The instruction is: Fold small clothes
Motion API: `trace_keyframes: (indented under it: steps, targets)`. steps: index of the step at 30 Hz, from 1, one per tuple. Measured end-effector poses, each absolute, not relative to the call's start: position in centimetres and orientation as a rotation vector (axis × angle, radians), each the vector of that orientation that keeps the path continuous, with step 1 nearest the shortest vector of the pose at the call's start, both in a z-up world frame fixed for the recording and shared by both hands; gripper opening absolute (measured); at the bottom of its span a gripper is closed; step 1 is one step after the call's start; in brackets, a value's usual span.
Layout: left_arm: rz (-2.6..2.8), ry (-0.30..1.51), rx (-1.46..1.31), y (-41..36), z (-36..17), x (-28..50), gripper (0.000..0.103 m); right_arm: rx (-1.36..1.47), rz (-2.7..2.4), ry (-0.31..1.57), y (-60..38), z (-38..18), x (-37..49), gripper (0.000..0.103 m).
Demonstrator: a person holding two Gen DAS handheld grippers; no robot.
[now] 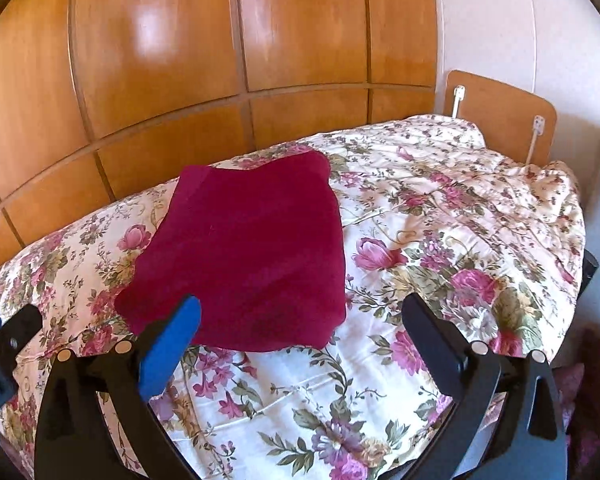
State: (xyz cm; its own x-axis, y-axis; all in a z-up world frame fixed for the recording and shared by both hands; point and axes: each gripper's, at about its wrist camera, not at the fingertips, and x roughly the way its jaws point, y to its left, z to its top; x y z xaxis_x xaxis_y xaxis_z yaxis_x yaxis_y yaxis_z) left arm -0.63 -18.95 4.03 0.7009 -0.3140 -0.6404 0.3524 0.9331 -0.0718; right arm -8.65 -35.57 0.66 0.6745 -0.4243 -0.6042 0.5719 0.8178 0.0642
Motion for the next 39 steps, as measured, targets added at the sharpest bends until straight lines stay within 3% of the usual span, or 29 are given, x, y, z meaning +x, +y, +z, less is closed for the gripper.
trace_keyframes:
  steps: [39]
  targets:
    - [-0.413,0.658,0.098,-20.1,4.5,-3.1,0.099,0.216,-0.607,0.565,-34.1,1.5,-10.8,0.101]
